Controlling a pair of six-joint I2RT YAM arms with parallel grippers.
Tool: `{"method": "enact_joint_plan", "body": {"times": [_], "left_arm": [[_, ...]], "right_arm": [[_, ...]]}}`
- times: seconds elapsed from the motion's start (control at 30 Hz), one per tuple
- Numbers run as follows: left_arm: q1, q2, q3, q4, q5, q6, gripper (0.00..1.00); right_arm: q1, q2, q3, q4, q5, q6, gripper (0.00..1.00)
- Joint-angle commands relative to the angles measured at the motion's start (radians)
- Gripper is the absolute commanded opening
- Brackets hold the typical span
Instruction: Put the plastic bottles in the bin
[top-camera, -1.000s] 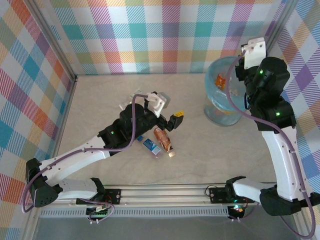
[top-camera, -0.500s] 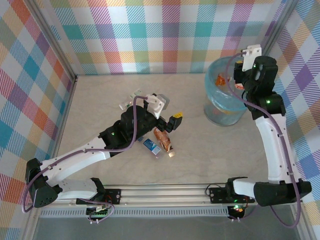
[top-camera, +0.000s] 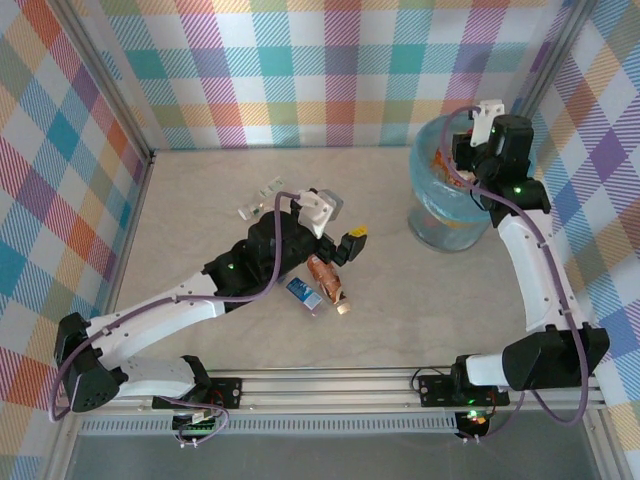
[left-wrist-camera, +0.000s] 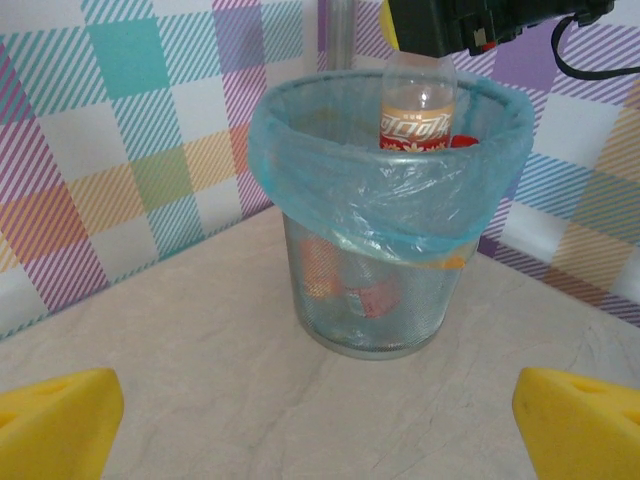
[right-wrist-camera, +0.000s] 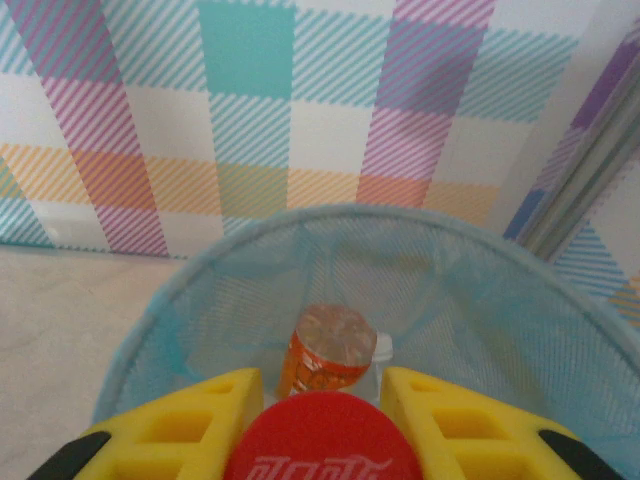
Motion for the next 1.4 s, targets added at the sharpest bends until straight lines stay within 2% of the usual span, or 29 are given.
{"method": "enact_joint_plan", "body": {"times": [0.0,0.23,0.47,0.57,0.83,1.0,1.17,1.37], "left_arm": [[-0.009,0.01,0.021,-0.003,0.002,-0.005,1.0],[-0.009,0.037,0.033,-0.012,0.016,-0.007,1.0],[-0.009,0.051,0.036,-0.016,0.025,-0.013,1.0],[-0.009,0.053,0.038,-0.018,0.027,-0.016,1.0],[-0.009,0.059,0.055,-0.027,0.031,-0.017,1.0],[-0.009,0.068,0.064,-0.023,0.04,-0.023,1.0],[-0.009,0.074,0.065,-0.018,0.043,-0.03,1.0],[-0.008,0.07,0.062,-0.022,0.041,-0.034,1.0]], "right_arm": [[-0.016,-0.012,-0.064,0.062,-0.044,0.078,0.01],[-0.04,-0.025,-0.199,0.076,-0.058,0.135,0.09],[-0.068,-0.002,-0.295,0.127,-0.093,0.151,0.08],[-0.077,0.007,-0.316,0.145,-0.1,0.158,0.11],[-0.08,-0.006,-0.245,0.089,-0.149,0.18,0.42],[-0.08,-0.045,-0.156,0.041,-0.154,0.19,0.56],[-0.08,-0.061,-0.085,0.004,-0.155,0.19,0.57],[-0.08,-0.016,-0.043,-0.051,-0.165,0.181,0.36]]}}
